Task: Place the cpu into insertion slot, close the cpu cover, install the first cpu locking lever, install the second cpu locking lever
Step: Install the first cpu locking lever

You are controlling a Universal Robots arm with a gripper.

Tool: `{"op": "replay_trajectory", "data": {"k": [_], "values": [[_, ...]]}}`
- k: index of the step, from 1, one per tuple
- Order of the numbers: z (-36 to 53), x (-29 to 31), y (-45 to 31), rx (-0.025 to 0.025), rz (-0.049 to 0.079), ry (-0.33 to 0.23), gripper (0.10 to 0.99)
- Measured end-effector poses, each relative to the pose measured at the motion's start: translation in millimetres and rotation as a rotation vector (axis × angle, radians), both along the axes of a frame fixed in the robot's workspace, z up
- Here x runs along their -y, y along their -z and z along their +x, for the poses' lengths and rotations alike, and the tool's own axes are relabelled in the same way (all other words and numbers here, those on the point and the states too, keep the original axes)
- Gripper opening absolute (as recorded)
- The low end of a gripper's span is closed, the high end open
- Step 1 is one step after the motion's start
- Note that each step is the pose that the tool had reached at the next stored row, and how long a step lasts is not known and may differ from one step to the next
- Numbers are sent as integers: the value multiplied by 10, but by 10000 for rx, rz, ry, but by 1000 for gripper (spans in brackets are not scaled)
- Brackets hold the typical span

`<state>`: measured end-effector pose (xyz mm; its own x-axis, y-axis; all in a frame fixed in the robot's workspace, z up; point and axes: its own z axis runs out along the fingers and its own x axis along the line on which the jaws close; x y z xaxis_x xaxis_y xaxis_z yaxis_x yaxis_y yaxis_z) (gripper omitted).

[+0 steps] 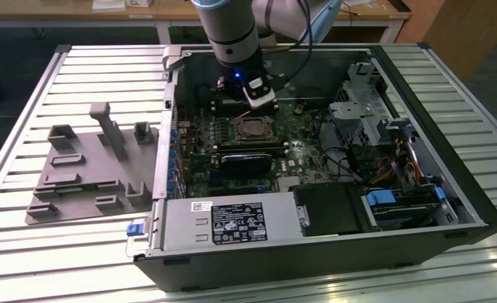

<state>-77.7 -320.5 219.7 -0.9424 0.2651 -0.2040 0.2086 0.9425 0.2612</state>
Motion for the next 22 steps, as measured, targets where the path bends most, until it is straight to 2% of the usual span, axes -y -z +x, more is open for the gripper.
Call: {"op": "replay_trajectory", "data": {"k": [10,22], "values": [[12,-39,29,0,0,552,106],[16,-132,55,0,0,945,106]]}}
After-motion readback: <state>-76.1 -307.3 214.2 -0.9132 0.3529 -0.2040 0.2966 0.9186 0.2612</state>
